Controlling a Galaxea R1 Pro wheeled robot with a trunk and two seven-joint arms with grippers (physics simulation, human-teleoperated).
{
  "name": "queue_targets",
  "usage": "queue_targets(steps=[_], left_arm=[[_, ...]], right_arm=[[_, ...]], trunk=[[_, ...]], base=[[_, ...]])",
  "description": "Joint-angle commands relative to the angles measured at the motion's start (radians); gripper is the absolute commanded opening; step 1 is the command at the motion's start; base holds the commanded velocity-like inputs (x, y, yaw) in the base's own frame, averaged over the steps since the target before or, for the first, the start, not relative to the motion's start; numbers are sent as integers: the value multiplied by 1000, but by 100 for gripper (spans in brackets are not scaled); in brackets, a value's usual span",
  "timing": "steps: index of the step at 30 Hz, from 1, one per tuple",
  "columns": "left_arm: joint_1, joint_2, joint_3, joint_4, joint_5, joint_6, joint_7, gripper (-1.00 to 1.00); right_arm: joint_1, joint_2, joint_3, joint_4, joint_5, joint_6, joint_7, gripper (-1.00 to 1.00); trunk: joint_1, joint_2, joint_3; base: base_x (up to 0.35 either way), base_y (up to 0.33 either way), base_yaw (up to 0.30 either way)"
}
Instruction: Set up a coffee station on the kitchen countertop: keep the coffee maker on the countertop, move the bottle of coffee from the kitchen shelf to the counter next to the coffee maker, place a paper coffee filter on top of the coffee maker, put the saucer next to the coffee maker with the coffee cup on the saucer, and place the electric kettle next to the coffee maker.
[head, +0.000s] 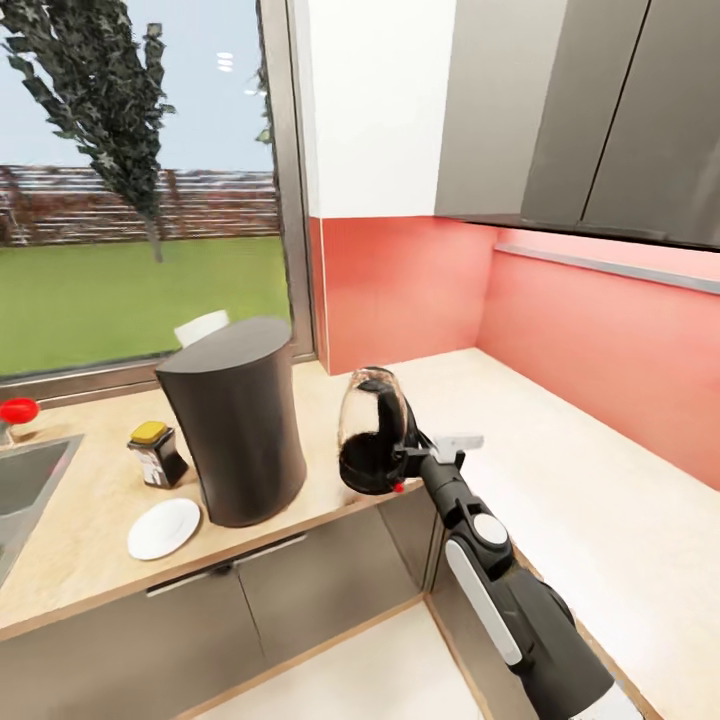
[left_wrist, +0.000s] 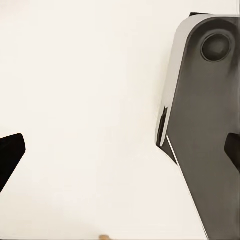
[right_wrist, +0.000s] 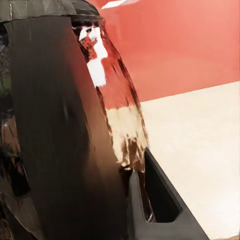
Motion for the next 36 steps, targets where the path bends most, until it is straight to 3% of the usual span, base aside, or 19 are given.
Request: queue_targets(steps=[1, 12, 36], left_arm=[[-2, 0, -7, 4, 8, -8, 0, 100], [-2, 1, -7, 4, 8, -8, 0, 100], [-1, 1, -6, 4, 8, -8, 2, 100]], right_arm=[[-1, -1, 3, 0, -3, 3, -8, -100], [-1, -4, 6, 7, -4, 2, -3, -100], [-1, 4, 11, 8, -7, 1, -11, -100]], trunk=[[1, -2, -2], [1, -2, -2], [1, -2, -2]], base=[[292, -170, 41], [290, -70, 5], [18, 0, 138]])
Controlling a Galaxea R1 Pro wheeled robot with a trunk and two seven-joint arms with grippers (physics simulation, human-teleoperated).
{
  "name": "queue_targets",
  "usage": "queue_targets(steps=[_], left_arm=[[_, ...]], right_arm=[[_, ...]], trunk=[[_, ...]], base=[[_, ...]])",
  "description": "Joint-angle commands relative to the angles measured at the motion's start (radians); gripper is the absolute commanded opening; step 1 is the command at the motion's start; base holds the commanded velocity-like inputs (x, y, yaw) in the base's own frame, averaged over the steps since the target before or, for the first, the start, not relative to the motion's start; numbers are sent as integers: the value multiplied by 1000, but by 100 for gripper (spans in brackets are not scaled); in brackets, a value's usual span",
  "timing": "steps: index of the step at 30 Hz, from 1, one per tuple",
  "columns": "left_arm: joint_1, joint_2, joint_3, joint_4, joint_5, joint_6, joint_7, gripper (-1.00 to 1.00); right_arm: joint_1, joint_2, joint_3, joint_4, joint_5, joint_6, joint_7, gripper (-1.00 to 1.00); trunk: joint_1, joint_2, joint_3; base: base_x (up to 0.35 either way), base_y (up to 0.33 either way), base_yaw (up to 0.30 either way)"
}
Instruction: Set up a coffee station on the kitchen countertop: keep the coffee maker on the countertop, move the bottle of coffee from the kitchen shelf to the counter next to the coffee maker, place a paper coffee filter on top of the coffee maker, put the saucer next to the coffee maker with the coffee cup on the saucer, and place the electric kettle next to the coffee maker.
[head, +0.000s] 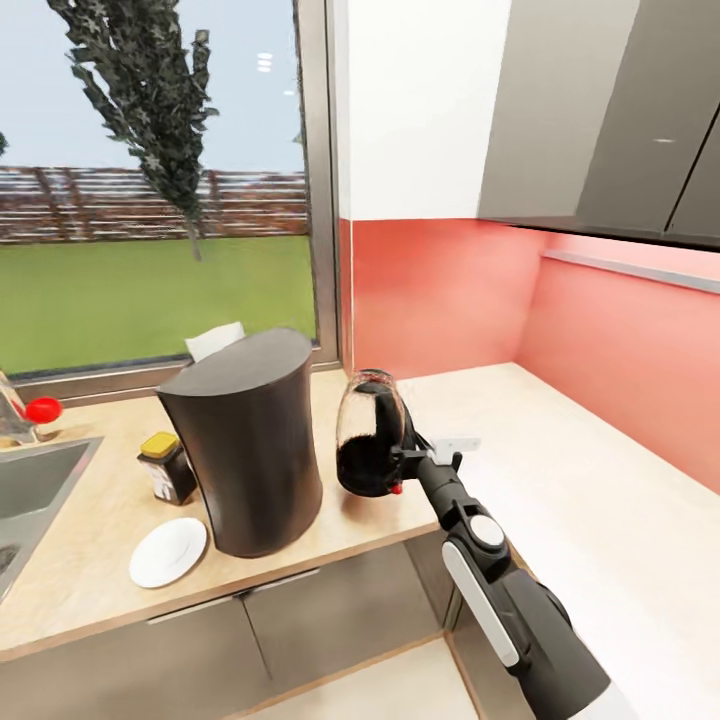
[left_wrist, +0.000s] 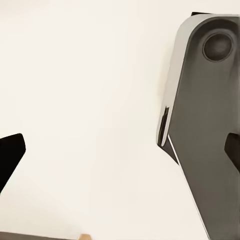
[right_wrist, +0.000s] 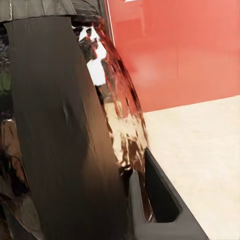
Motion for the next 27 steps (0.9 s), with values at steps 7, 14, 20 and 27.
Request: queue_targets(steps=[7, 14, 20, 27], left_arm=[[-2, 0, -8, 4, 8, -7, 0, 100], [-1, 1, -7, 4, 8, -7, 0, 100], [-1, 1, -8, 4, 8, -7, 0, 100], [-1, 1, -6, 4, 8, -7, 0, 100]], right_arm=[[-1, -1, 1, 25, -3, 2, -7, -100], [-1, -1, 3, 72, -2, -66, -1, -100], [-1, -1, 3, 89, -2, -88, 0, -100], [-1, -1, 3, 106, -2, -90, 0, -100]], trunk=[[1, -2, -2], [1, -2, -2], [1, -2, -2], [1, -2, -2]], base=[[138, 0, 2], [144, 43, 0], [179, 78, 0], [11, 4, 0]])
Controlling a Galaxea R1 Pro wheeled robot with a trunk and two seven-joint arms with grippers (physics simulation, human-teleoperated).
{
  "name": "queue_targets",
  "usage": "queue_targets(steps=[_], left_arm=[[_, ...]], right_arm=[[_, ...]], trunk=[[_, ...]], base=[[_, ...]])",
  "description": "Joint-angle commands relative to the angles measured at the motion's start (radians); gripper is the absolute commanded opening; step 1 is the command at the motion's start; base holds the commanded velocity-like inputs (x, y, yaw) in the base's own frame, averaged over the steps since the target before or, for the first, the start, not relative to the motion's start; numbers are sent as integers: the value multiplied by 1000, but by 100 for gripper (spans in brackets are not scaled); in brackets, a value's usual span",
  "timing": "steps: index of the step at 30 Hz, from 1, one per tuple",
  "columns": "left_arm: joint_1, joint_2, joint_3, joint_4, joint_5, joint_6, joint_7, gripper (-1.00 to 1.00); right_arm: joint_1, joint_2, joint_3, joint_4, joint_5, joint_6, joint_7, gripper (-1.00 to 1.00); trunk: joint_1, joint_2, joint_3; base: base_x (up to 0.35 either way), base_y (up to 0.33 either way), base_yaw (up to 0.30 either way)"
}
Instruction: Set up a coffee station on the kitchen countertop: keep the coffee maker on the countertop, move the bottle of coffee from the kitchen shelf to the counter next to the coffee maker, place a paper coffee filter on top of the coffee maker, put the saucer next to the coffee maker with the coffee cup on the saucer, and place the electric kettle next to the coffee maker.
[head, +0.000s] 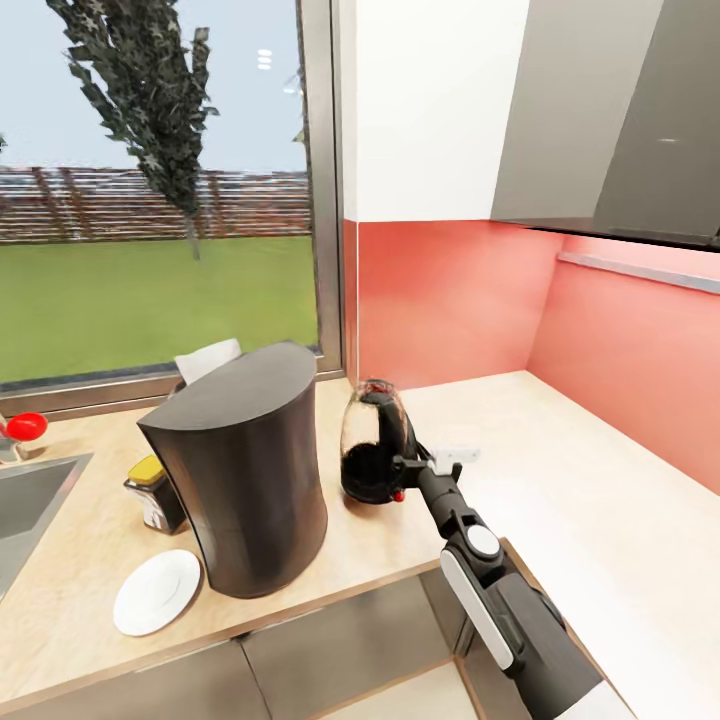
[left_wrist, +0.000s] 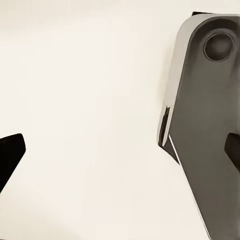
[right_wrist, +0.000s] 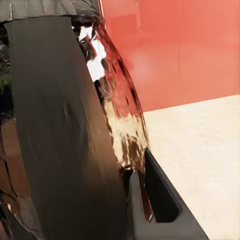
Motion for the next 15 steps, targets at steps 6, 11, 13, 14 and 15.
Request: queue_targets(steps=[6, 11, 13, 14, 15], left_arm=[[-2, -1, -6, 4, 8, -7, 0, 100], [-2, -2, -6, 4, 8, -7, 0, 100], [-2, -2, -6, 4, 8, -7, 0, 100], [-2, -2, -6, 4, 8, -7, 0, 100], [-2, -2, -6, 4, 8, -7, 0, 100]], right_arm=[[-1, 0, 3, 4, -2, 3, -7, -100], [-1, 0, 3, 4, -2, 3, -7, -100], [-1, 0, 3, 4, -2, 3, -7, -100], [-1, 0, 3, 4, -2, 3, -7, -100], [-1, 0, 3, 4, -2, 3, -7, -100]], trunk=[[1, -2, -2], [1, -2, -2], [1, -2, -2], [1, -2, -2], [1, -2, -2]], base=[[0, 12, 0], [0, 30, 0], [0, 5, 0], [0, 43, 0], [0, 95, 0]])
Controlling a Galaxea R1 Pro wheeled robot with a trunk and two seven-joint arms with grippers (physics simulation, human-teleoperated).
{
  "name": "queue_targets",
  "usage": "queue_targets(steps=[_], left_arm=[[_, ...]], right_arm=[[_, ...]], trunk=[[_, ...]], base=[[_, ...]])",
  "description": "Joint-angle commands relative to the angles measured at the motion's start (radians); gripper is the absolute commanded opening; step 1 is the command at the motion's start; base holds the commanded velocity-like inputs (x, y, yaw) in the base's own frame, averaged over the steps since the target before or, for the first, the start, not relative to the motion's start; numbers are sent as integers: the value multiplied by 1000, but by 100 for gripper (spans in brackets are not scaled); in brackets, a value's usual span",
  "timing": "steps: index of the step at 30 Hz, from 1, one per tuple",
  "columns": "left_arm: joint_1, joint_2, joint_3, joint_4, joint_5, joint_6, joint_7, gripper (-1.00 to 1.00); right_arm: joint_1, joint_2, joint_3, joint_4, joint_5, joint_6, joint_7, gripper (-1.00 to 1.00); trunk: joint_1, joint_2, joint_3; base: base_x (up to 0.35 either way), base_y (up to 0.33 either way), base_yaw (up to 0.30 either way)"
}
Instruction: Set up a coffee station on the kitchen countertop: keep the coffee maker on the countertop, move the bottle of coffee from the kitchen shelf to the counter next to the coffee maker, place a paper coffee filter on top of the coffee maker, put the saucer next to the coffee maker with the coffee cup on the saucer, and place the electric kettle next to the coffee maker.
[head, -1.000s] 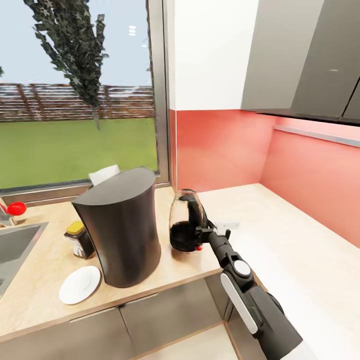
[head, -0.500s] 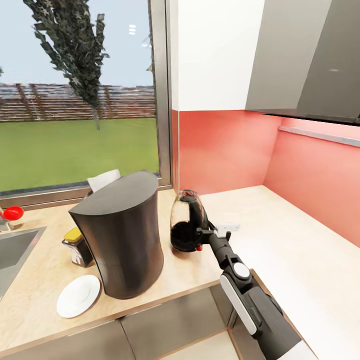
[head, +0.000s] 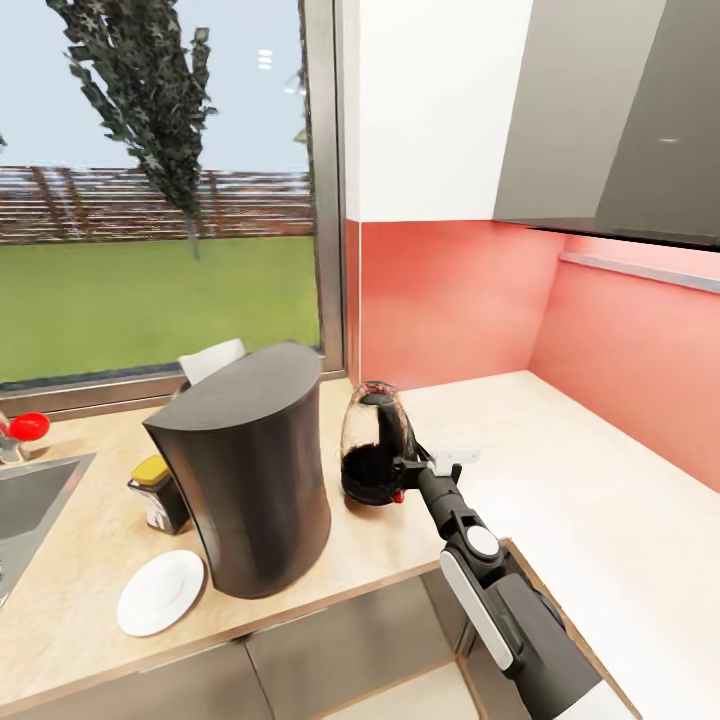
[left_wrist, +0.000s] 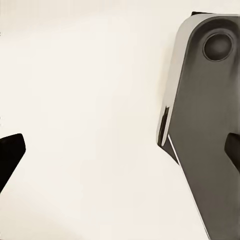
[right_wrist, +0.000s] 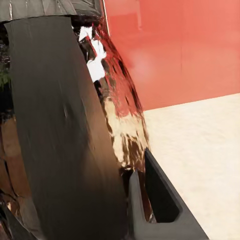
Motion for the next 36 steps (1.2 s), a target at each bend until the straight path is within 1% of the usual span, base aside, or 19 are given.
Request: queue_targets(steps=[1, 13, 14, 18, 36], left_arm=[[-2, 0, -6, 4, 9, -7, 0, 100], [-2, 0, -6, 4, 9, -7, 0, 100], [-2, 0, -6, 4, 9, -7, 0, 100], [-2, 0, -6, 4, 9, -7, 0, 100], [-2, 0, -6, 4, 9, -7, 0, 100]], right_arm=[[-1, 0, 2, -2, -3, 4, -7, -100], [-1, 0, 2, -2, -3, 4, -7, -100], [-1, 0, 2, -1, -3, 4, -7, 100], [-1, 0, 3, 13, -4, 2, -7, 100], [-1, 0, 1, 15, -4, 1, -7, 100]], trunk=[[1, -2, -2], [1, -2, -2], [1, -2, -2], [1, -2, -2], [1, -2, -2]], base=[[0, 152, 0], [0, 25, 0], [0, 0, 0], [0, 0, 0], [-1, 0, 0]])
